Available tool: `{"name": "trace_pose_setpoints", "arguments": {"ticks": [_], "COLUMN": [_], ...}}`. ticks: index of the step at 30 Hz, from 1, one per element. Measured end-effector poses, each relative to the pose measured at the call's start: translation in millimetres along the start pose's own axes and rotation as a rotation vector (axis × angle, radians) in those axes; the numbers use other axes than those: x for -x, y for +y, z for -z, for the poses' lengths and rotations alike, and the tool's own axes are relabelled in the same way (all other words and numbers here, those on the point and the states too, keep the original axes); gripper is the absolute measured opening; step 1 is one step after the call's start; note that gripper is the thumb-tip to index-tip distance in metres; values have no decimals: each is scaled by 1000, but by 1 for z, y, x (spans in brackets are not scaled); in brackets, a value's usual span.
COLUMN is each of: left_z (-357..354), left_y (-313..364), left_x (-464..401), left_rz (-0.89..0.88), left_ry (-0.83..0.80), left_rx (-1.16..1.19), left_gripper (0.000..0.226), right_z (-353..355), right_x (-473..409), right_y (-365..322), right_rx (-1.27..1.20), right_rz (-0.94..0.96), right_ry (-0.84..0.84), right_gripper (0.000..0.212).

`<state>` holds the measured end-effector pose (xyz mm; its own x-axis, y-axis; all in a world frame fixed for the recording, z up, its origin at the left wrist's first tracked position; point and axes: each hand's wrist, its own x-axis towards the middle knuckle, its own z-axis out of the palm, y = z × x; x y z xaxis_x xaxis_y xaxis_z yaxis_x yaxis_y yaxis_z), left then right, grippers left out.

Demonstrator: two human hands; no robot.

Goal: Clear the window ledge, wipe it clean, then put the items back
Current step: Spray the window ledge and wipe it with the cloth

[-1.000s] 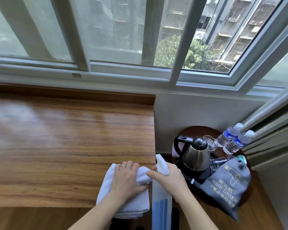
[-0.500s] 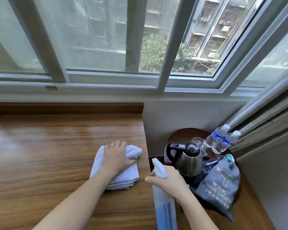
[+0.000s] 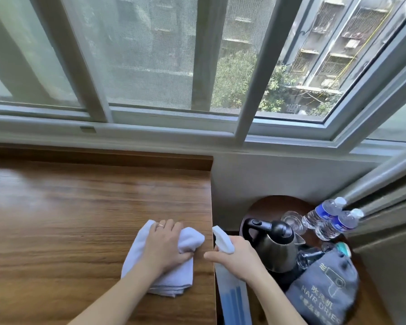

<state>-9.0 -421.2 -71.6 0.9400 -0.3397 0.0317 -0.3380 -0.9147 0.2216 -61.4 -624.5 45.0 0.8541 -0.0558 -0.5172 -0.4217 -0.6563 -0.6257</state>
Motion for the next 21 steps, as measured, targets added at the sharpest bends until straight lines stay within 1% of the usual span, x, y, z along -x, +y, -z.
{"name": "trace_pose_setpoints", "arguments": {"ticks": [5, 11, 15, 21], "left_z": [2, 4, 2, -1], "left_y": [4, 6, 7, 9], "left_x": [0, 0, -2, -7], "left_rz": [12, 27, 42, 79], "left_ry": [44, 76, 66, 56], "left_rx": [10, 29, 26, 20], "left_gripper": [60, 59, 58, 57], "right_z": [3, 8, 10, 17], "right_x": [-9, -13, -18, -27], "right_y": [-2, 0, 0, -2], "right_rx": [39, -35, -15, -11], "right_rz": [34, 49, 77, 56], "right_ry": [-1, -36, -11, 6], "right_gripper": [41, 40, 40, 44]}}
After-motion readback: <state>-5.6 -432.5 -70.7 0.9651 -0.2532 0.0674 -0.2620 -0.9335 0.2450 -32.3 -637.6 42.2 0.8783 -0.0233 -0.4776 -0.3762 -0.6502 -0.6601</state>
